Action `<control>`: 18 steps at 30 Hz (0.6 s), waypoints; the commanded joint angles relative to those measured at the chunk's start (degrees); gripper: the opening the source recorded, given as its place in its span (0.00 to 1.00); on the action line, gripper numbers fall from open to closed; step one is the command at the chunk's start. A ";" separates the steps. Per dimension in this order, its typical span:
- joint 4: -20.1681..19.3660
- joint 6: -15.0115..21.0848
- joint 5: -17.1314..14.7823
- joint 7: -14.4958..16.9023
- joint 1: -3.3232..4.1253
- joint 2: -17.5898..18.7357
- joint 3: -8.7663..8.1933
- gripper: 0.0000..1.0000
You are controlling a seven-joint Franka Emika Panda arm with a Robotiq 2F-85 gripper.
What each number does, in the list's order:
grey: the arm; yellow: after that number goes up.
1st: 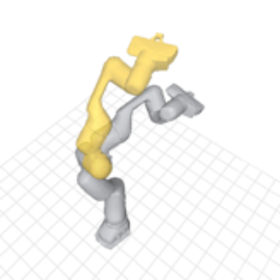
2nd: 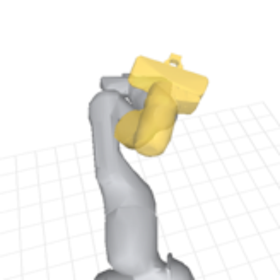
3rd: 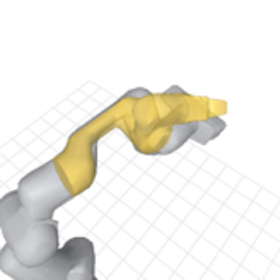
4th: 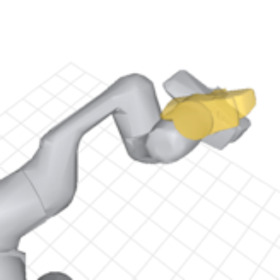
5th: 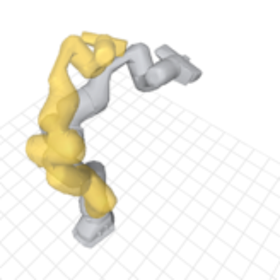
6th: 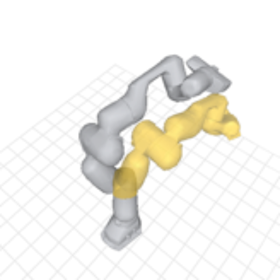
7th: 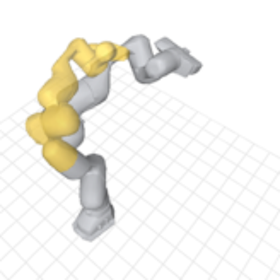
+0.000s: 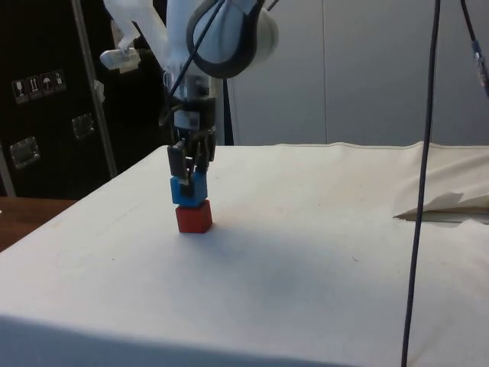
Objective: Stack the two cubes.
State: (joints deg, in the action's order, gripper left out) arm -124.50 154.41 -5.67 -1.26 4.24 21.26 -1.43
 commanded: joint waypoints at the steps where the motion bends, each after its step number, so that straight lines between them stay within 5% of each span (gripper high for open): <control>1: 0.17 0.00 -1.32 1.32 -0.80 0.17 0.69 0.02; 7: 0.00 -0.06 -0.92 1.20 -0.17 0.11 -0.46 0.02; 8: 0.17 -0.11 -1.78 1.83 -0.57 0.29 0.17 0.02; 18: 0.17 0.17 -1.20 1.32 -0.17 0.92 -0.23 0.02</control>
State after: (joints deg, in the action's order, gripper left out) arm -124.50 154.35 -6.59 -0.06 4.13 21.83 -1.89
